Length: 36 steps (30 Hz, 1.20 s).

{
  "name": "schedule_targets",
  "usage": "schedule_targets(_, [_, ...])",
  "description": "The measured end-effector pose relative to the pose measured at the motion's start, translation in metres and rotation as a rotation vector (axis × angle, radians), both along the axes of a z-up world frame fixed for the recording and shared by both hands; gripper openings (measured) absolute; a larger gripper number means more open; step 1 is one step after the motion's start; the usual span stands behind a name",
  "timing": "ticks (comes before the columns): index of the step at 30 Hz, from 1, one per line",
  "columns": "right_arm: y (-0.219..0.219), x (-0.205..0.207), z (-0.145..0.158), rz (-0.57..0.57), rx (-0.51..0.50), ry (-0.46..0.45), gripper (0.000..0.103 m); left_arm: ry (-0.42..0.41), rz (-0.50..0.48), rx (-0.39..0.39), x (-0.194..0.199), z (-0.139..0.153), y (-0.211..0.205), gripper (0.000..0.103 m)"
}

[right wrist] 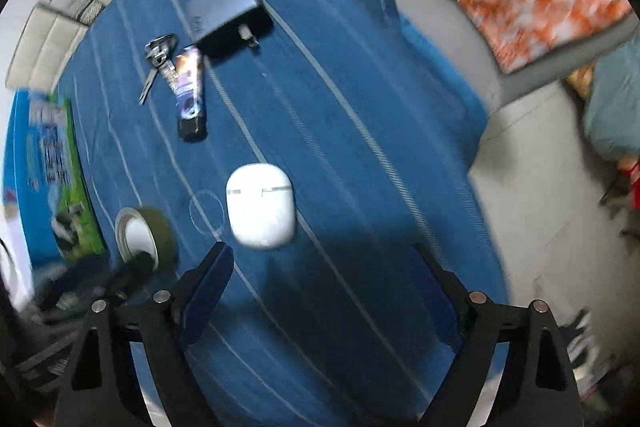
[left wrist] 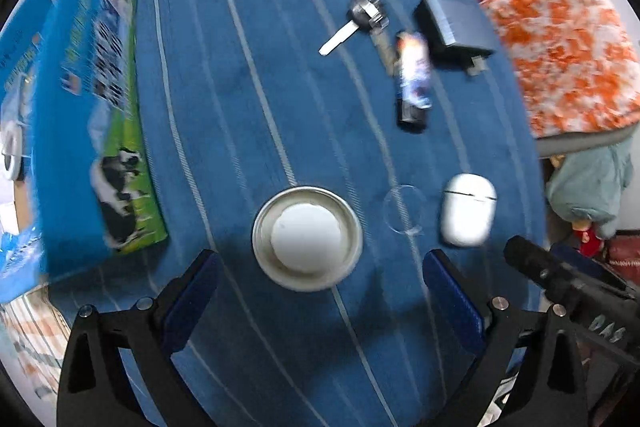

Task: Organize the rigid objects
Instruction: 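Grasp the silver shallow lid with the left tool while the right tool grasps the white earbud case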

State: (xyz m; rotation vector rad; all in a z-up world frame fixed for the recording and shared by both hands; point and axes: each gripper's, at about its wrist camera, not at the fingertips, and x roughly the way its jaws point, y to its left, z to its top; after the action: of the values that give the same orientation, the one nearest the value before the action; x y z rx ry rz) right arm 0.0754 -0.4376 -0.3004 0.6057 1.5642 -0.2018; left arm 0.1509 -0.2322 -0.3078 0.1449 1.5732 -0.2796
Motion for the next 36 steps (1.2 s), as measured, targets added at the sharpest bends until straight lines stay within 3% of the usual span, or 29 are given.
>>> schedule_targets(4, [-0.004,0.012,-0.015,-0.039,0.033,-0.006,0.089,0.038,0.024,0.038,0.005,-0.027,-0.006,0.101])
schedule_targets(5, [-0.002,0.015,-0.017,-0.038,0.042,-0.004,0.089,0.033,0.029,0.048,0.005,-0.033,-0.008,0.095])
schedule_targets(6, [0.002,0.019,-0.022,-0.034,0.06,0.001,0.088,0.023,0.03,0.059,0.006,-0.037,-0.009,0.082])
schedule_targets(8, [0.014,0.026,-0.025,-0.015,0.059,0.011,0.08,-0.001,0.022,0.085,0.004,-0.041,-0.011,0.063])
schedule_targets(11, [0.041,0.035,-0.034,0.053,0.021,0.034,0.069,0.004,0.066,0.075,-0.003,-0.038,-0.003,0.062])
schedule_targets(12, [0.051,0.037,-0.03,0.089,-0.059,0.018,0.057,0.004,0.074,0.082,-0.007,-0.039,0.0,0.062])
schedule_targets(14, [0.062,0.033,-0.03,0.127,-0.146,0.029,0.049,-0.014,0.085,0.084,-0.012,-0.039,0.002,0.062])
schedule_targets(18, [0.075,0.031,-0.032,0.184,-0.21,0.034,0.049,-0.038,0.089,0.092,-0.015,-0.04,-0.006,0.062])
schedule_targets(23, [0.073,0.031,-0.029,0.172,-0.205,0.044,0.048,-0.039,0.092,0.084,-0.015,-0.037,-0.006,0.062])
schedule_targets(31, [0.08,0.011,-0.016,0.206,-0.223,-0.01,0.048,-0.052,0.084,0.051,-0.024,-0.015,0.023,0.062])
schedule_targets(36, [0.078,-0.007,0.009,0.215,-0.251,-0.071,0.048,-0.095,0.09,0.018,-0.036,0.012,0.03,0.062])
